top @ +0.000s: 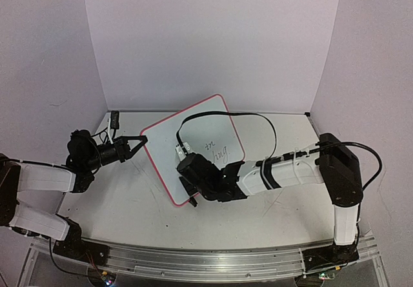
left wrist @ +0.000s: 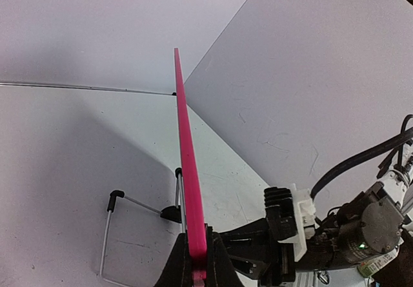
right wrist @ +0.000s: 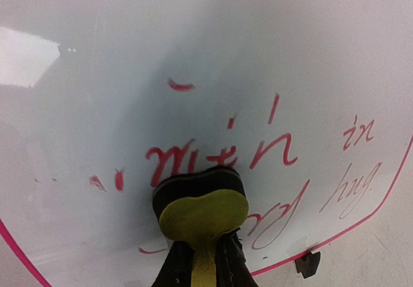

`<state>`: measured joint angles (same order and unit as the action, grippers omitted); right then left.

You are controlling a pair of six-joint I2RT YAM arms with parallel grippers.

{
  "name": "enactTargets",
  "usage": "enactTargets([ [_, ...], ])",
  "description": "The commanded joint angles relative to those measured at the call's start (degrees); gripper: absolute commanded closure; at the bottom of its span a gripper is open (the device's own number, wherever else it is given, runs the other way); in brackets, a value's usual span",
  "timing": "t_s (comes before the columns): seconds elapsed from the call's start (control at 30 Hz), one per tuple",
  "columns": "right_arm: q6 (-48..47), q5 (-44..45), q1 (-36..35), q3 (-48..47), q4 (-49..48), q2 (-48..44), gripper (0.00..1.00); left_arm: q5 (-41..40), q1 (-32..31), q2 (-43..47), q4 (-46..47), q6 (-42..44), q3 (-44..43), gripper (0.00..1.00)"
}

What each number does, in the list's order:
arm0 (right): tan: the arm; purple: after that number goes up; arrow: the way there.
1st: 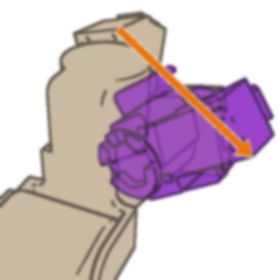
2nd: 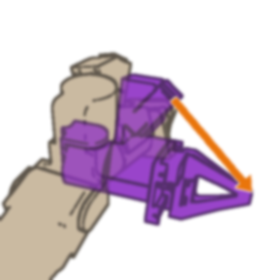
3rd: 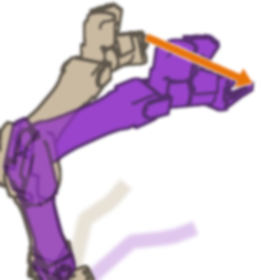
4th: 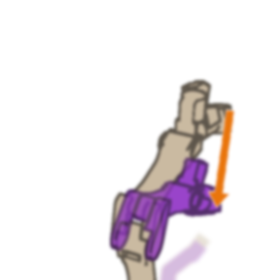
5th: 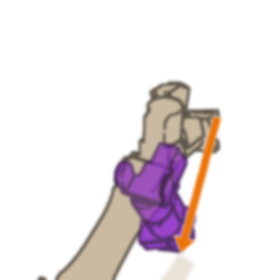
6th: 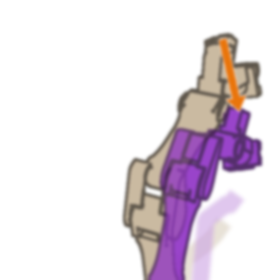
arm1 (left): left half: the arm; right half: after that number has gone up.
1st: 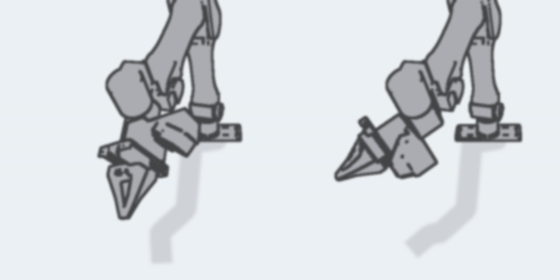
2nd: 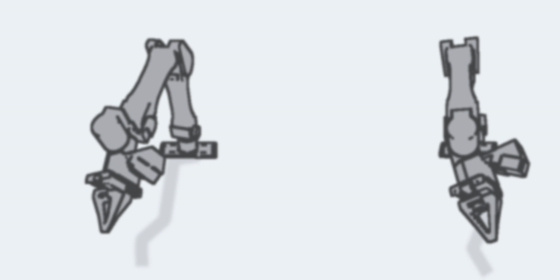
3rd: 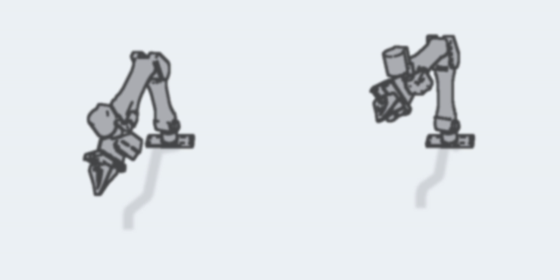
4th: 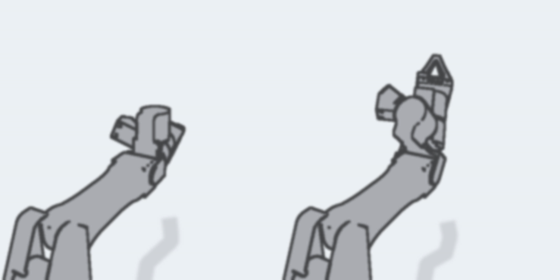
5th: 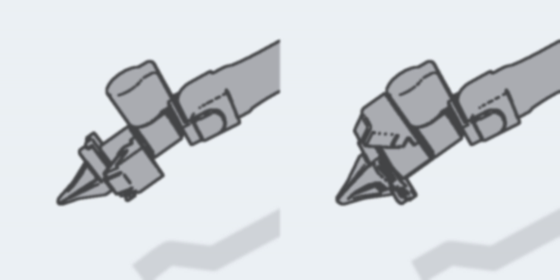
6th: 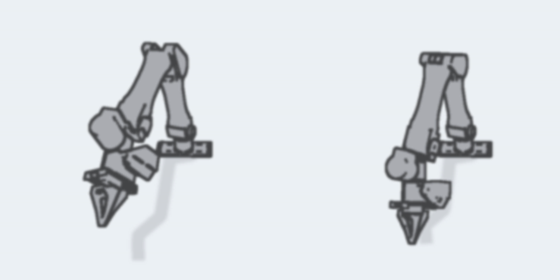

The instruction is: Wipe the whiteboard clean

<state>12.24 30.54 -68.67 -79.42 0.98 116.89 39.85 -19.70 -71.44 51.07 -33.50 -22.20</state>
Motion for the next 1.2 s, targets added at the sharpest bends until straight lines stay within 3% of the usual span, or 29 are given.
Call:
enactTargets([
  [0.0,-3.27,-6.86,-2.31,-5.97,-11.41,1.56,1.0,8.61,-1.77,0.02,1.25,3.0,-1.06,1.0],
  [0.27,-3.82,-4.73,-2.2,-7.75,-13.02,2.77,1.0,8.65,-1.83,-0.01,1.23,3.0,-1.09,1.0],
  [0.8,6.43,-2.06,11.95,4.52,-12.63,-3.58,1.0,8.78,-1.83,0.32,1.28,3.09,-1.0,1.0],
  [1.0,7.51,-2.93,16.01,6.18,-12.76,-3.57,1.0,8.82,-1.83,0.36,1.28,3.09,-0.91,1.0],
  [1.17,6.86,-7.27,14.83,6.05,-14.21,-4.3,1.0,8.78,-1.85,0.18,1.28,3.09,-1.04,1.0],
])
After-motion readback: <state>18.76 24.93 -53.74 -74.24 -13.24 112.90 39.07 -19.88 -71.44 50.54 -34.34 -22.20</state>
